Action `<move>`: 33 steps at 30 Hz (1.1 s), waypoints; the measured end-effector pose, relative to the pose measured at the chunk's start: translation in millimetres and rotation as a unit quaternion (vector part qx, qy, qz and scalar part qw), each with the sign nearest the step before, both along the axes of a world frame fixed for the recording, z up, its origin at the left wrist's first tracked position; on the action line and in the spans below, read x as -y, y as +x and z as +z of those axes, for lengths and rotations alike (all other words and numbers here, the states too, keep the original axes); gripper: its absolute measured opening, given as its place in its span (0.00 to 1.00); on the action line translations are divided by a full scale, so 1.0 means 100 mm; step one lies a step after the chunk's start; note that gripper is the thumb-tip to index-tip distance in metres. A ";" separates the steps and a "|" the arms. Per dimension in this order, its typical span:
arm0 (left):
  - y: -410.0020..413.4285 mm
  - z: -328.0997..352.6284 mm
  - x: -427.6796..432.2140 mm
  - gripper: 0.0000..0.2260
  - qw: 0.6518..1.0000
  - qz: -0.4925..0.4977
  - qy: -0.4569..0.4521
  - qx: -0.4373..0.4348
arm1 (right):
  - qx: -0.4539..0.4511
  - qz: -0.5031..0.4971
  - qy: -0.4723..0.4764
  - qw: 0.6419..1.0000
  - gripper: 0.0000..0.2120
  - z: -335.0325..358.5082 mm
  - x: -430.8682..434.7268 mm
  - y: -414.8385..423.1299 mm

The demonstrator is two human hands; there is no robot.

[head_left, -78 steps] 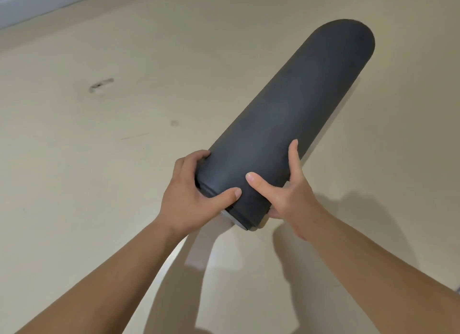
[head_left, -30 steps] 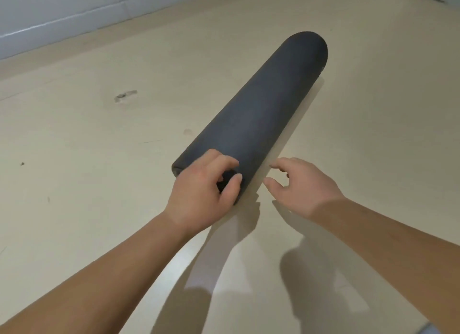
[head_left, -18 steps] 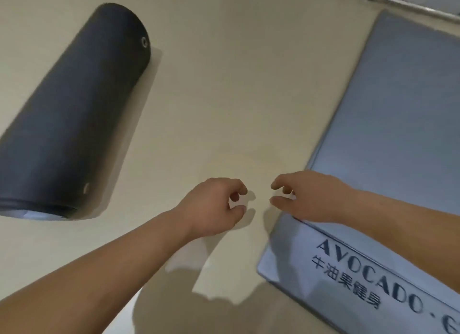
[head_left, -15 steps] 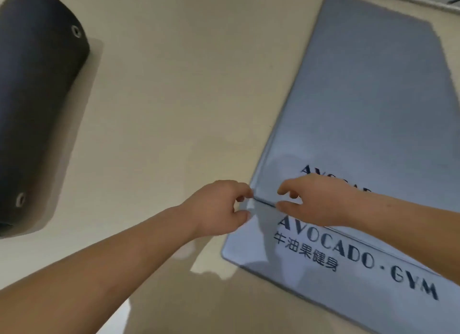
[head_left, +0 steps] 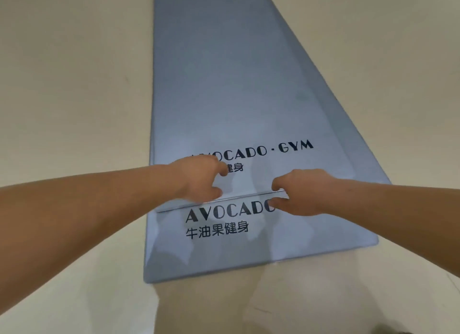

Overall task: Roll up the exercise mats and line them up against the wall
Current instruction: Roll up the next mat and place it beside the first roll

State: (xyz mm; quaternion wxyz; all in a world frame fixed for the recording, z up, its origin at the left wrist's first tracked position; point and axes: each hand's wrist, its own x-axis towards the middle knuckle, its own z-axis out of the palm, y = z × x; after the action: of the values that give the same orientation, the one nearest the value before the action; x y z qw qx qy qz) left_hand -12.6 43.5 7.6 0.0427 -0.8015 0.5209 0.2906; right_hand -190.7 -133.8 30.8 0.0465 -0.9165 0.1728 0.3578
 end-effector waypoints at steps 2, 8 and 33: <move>-0.01 0.18 0.24 0.23 0.999 -0.021 0.020 0.025 | 0.015 -0.002 -0.002 1.000 0.23 -0.03 0.09 0.00; -0.25 0.16 0.56 0.22 0.994 -0.035 0.097 0.040 | 0.076 -0.023 0.027 0.996 0.23 -0.56 0.32 0.11; -0.44 -0.41 -0.28 0.29 0.987 0.048 -0.039 0.150 | 0.263 0.275 -0.107 0.918 0.20 -0.87 0.63 0.28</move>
State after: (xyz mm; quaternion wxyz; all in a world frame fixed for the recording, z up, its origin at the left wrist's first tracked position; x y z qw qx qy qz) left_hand -56.4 71.9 -33.3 0.0752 -0.8611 0.4805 0.1483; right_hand -163.0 -197.0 -55.7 -0.1086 -0.9885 -0.0671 0.0813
